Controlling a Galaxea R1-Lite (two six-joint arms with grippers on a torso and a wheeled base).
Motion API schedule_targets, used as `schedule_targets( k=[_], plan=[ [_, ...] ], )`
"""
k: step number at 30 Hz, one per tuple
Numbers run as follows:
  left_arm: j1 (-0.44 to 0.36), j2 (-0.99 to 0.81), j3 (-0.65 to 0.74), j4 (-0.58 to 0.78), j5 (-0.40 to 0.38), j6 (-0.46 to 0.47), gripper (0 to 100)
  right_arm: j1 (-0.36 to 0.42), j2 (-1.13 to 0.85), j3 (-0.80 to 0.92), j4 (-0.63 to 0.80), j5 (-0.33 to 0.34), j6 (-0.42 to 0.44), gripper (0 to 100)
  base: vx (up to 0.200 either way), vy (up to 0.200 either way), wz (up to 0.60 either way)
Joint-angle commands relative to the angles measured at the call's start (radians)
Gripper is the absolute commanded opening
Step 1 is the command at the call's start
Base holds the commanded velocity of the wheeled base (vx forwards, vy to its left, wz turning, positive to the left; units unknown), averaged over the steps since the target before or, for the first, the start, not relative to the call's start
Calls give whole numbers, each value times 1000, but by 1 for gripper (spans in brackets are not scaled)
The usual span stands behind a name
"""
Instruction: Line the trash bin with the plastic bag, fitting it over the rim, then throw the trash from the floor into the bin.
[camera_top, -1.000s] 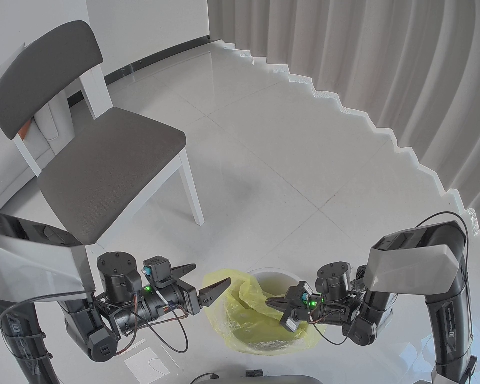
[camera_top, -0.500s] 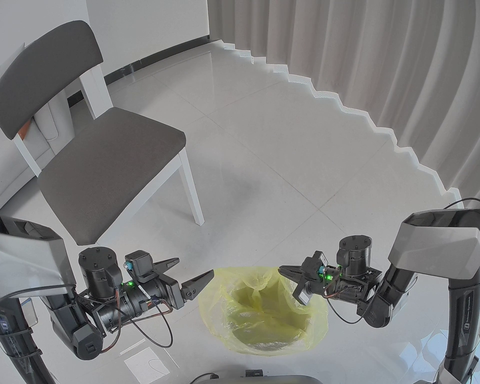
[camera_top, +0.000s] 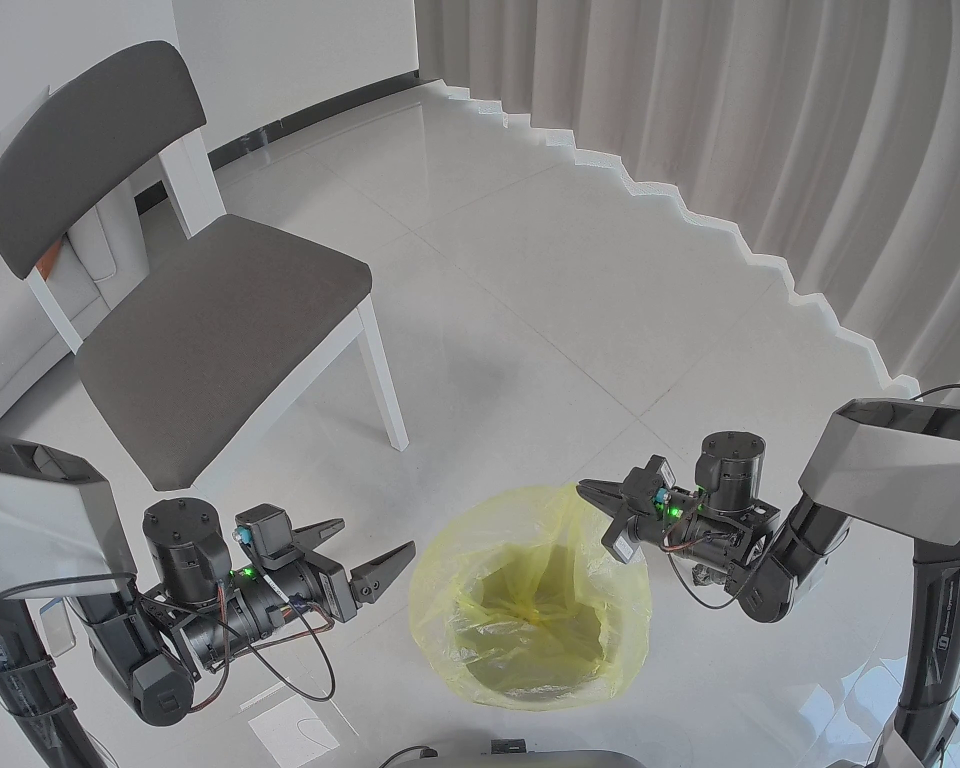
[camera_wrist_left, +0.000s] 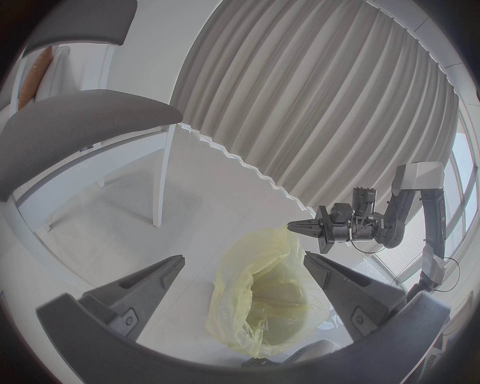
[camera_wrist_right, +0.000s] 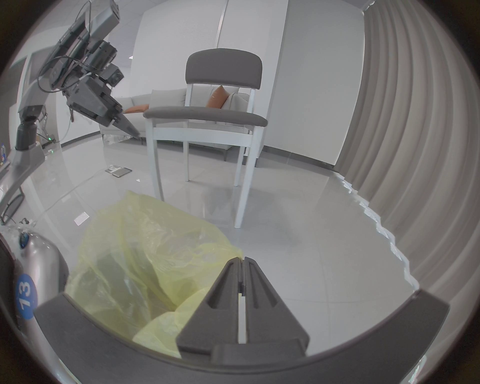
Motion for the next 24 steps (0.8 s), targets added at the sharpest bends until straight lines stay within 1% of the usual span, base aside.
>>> schedule_targets(
  k=[1, 6, 11, 18, 21, 24],
  plan=[
    [-1, -1, 8, -16, 5, -2, 100, -17, -3, -34, 32, 0, -30, 0, 0, 0, 0],
    [1, -4, 6, -16, 7, 0, 100, -21, 40, -94, 96, -1, -33, 0, 0, 0, 0],
    [4, 2, 0, -16, 7, 0, 100, -23, 122, -143, 99, -1, -38, 0, 0, 0, 0],
    [1, 10, -1, -16, 7, 0, 100, -35, 182, -188, 102, 0, -52, 0, 0, 0, 0],
    [-1, 19, -3, -16, 7, 0, 100, -34, 192, -198, 101, -6, -58, 0, 0, 0, 0],
    [-1, 22, -3, -16, 7, 0, 100, -27, 187, -200, 99, -32, -76, 0, 0, 0, 0]
  ],
)
